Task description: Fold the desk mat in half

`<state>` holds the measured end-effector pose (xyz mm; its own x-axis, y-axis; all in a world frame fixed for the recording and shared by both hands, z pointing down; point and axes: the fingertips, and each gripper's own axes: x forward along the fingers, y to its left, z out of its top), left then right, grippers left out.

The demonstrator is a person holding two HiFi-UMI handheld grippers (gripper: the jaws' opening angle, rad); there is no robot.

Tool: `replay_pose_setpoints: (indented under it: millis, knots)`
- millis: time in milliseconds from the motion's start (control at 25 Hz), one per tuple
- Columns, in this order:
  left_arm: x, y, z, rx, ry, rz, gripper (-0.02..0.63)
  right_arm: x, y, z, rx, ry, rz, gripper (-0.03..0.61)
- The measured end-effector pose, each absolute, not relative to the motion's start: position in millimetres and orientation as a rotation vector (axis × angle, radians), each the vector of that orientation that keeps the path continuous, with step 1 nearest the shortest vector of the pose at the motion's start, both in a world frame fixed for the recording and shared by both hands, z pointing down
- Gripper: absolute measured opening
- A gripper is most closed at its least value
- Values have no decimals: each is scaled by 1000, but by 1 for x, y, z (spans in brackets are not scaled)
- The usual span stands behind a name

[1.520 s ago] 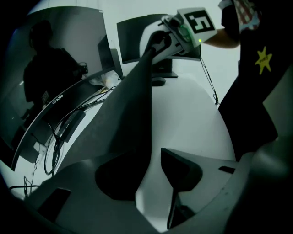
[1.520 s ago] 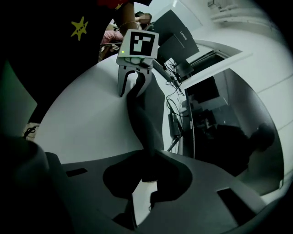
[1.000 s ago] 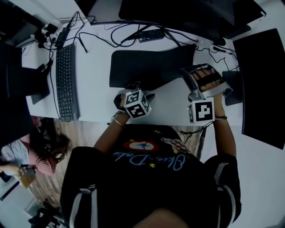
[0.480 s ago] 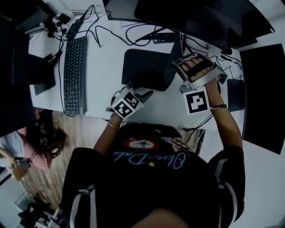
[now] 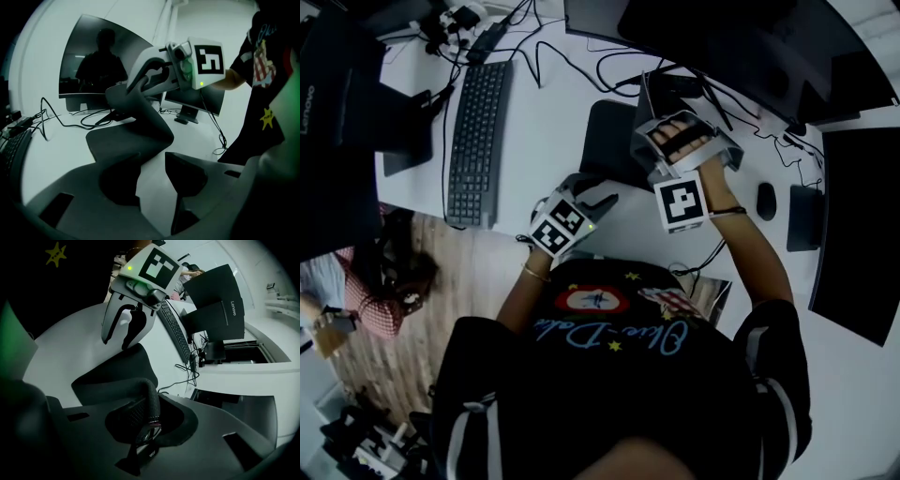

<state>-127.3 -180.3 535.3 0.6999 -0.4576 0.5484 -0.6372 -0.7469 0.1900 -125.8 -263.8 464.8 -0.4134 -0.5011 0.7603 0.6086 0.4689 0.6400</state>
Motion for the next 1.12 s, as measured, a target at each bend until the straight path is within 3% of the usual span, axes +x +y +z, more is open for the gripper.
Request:
replay_pose_setpoints:
  millis: [840, 1120]
  knots:
    - [-179, -160, 531, 2463, -986, 604, 160, -173, -228, 549, -283, -1533, -1182, 69]
    - [-189, -158, 530, 2465, -1001, 602, 160, -179, -231, 541, -240, -1548, -1158, 135]
